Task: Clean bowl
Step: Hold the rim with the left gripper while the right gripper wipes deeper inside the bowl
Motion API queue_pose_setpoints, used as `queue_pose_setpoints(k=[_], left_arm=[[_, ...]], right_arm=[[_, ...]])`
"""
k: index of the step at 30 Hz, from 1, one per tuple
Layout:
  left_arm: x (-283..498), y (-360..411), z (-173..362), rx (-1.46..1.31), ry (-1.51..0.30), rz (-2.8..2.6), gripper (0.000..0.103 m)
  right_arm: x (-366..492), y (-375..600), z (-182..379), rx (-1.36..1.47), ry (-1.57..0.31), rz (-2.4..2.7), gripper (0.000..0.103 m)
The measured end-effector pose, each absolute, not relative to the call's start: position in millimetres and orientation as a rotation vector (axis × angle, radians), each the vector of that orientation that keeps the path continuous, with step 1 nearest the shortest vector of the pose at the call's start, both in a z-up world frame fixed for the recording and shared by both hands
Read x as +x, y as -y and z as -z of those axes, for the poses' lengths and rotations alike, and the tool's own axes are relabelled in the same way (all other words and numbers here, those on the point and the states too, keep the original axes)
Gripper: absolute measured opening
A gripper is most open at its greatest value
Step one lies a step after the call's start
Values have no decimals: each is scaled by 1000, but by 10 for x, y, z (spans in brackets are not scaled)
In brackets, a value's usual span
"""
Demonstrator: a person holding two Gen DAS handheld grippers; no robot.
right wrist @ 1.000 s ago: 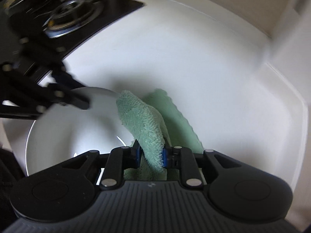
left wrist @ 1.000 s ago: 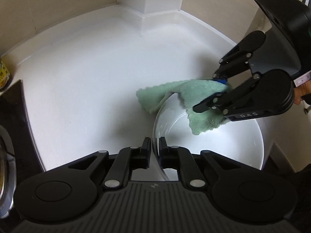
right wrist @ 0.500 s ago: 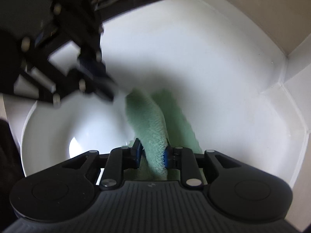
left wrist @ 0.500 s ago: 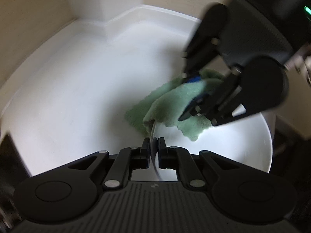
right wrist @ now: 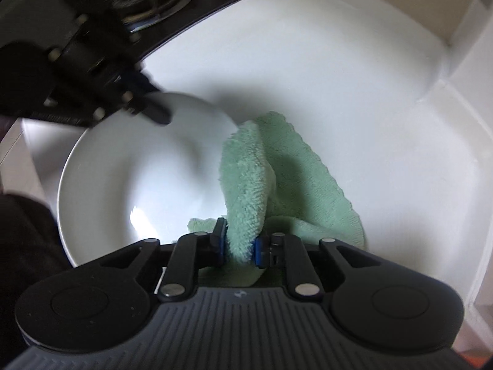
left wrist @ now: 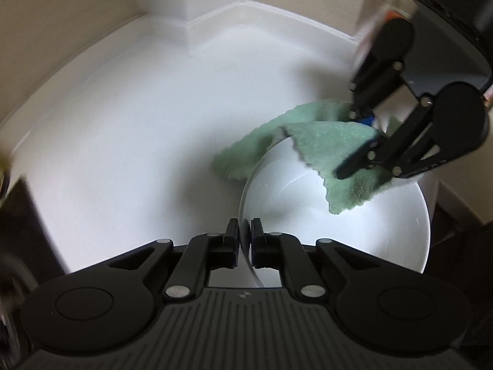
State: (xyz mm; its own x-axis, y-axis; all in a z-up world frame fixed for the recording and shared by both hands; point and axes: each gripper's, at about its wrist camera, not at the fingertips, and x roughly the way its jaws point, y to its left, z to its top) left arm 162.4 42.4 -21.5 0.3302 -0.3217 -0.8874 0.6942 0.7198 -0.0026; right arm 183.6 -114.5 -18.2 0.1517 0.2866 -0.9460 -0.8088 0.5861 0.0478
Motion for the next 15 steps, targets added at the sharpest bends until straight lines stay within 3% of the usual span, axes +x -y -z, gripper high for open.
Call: queue_pose_setpoints(k=[6,15], left_arm=[[1747,-216,213,463,-1025,736,6],[1416,-509,200,254,-1035,575,6]], right_arm=[[1963,977,164,-626,-1070,-819,16],[1960,1200,175,-340,-1092,-679,14]])
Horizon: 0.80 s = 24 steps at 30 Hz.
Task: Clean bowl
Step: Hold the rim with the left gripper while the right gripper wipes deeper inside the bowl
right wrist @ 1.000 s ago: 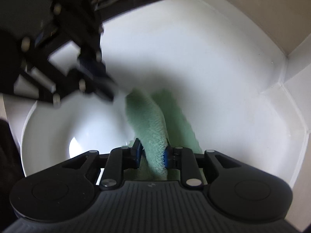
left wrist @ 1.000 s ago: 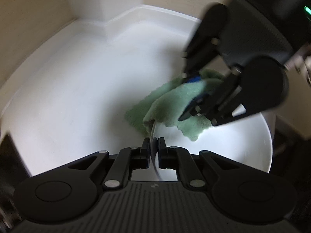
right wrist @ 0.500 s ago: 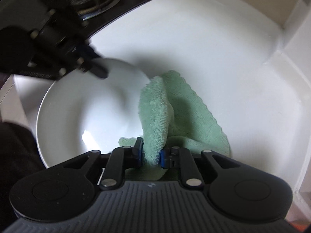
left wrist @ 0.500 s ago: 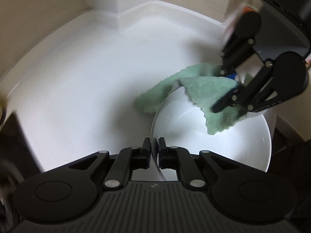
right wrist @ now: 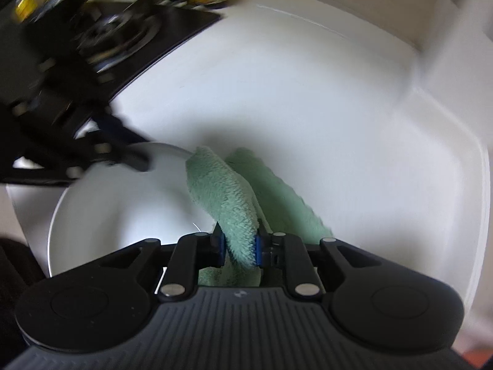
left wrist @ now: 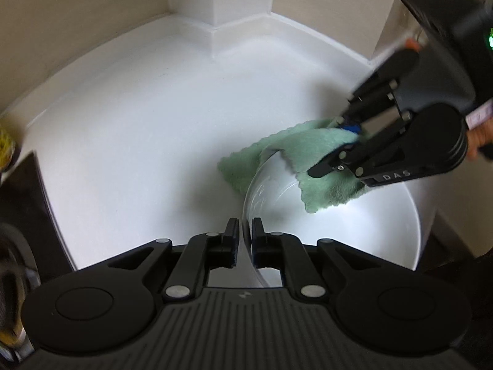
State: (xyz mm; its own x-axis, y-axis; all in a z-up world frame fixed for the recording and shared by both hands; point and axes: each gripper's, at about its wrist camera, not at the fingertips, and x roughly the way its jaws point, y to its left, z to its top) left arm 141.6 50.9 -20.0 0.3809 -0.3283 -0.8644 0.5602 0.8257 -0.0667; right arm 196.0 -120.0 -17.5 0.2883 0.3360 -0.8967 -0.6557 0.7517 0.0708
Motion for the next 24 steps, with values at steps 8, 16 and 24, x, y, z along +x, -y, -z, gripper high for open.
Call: queue_pose_setpoints(k=[8,16,24], left_arm=[[1669,-404,214,415,-993,693,3],[1576,-443,117,392,-985,662,7],[1315,-549,154,371,-1027,600,8]], right_arm=[[1838,1188,188,-515,-1174,-823,15],[2050,956,147,-549,-1063,-747,16],[2016,1076,201,-467,-1110,-735,14]])
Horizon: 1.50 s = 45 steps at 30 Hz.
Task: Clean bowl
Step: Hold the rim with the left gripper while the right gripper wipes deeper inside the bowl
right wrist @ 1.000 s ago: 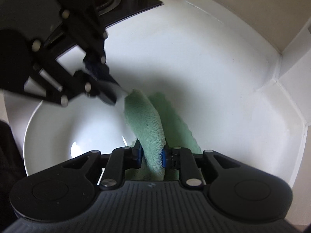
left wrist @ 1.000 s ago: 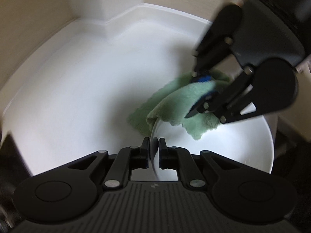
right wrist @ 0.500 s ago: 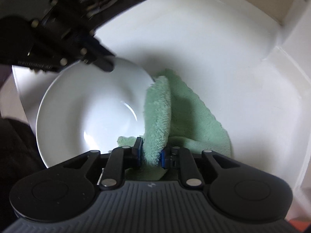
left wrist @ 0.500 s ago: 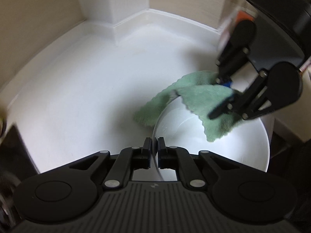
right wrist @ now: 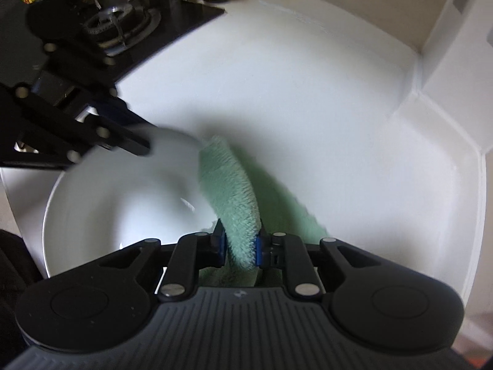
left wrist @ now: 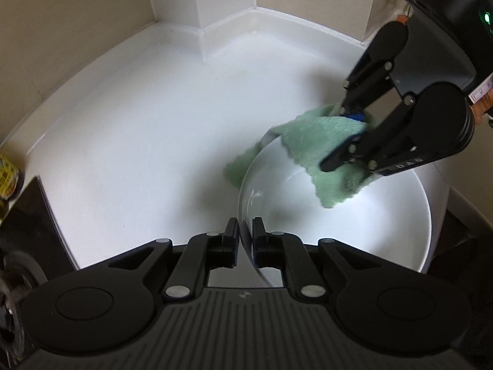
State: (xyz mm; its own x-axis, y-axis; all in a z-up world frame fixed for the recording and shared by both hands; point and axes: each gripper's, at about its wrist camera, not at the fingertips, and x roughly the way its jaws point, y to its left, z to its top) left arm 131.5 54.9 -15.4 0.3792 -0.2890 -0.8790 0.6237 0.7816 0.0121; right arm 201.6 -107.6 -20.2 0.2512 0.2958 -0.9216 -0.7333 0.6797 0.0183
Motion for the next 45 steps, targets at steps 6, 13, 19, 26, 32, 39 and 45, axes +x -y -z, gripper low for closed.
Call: queue_pose_setpoints(k=[6,13,19,26,32,39,45], left_arm=[[1415,-445,100,487,-1013,713,6],[1537,-371,117,452,-1004,718,7],[1231,-517,105,347,-1018,531,8],[1320,-559,94,345,-1008,645,5],[1468,-367,89,463,-995,730,5],[1305,-474,61,391,-1005,603,8],[1041,-671,100,317,-1017,562,7]], right_arm=[[1925,1030,228,-545,-1175,-812,16],[2082,823,178,-587,-1078,-775,17],[2124,897,155,-400,-1082,-729,15],[1889,946,217,-468,-1106,-692,15],[1932,1101,170,-560,-1135,-760,15],[1972,895,149,-497,-1036,-720,19],[1881,1016,170,-372,-1052,-678,16]])
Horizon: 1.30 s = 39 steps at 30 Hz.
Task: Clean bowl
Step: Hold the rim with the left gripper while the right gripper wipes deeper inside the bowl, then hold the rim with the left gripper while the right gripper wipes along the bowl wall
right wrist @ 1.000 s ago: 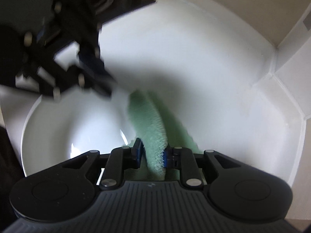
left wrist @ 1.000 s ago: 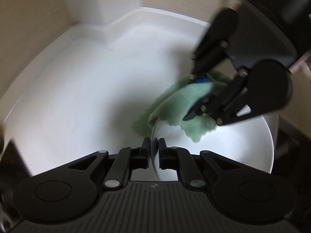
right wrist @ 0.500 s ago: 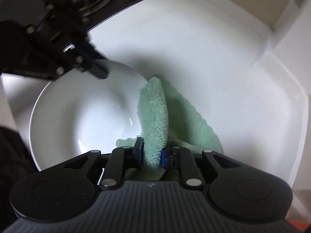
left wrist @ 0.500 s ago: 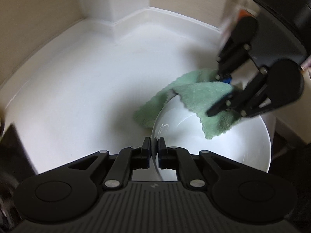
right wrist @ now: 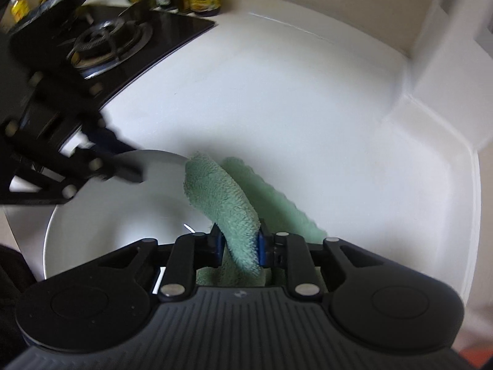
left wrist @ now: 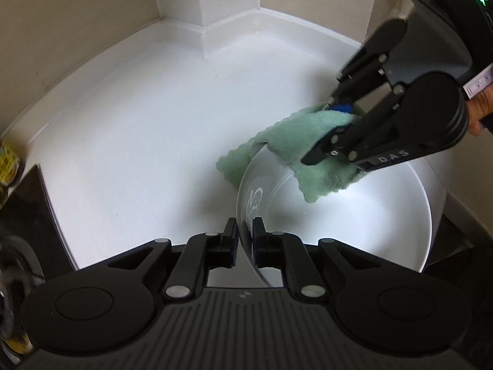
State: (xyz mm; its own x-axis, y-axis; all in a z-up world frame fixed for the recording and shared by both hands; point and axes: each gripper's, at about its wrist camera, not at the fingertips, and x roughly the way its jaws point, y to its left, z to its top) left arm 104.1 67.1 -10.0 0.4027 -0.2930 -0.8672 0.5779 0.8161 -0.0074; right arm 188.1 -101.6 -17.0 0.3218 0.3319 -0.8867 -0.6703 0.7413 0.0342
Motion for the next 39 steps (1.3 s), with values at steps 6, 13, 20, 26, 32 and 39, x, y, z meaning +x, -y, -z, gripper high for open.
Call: queue_pose_setpoints(k=[6,13,20,26,32,39], left_arm=[[1240,-608,65,412,-1029,644,6],[1392,-488,151,441,-1000,695,8],[1095,-660,135,361,-1017,524,9],[1054,-785,176,343,-1015,538,9],[1245,-696,216,446,-1000,665,9],[1403,-532,238,556,-984,719,10]], right_arm=[[1710,1036,202,-513,-1115,-788,14],[1875,965,224,-507,-1095,-764,15],[1928,889,199,-400,-1059,-730,16],[1778,849,192,-364,-1071,-652,16],[1655,925,224,-500,-1158,-785,14],[1805,751,169,-581,-1072,-749,17]])
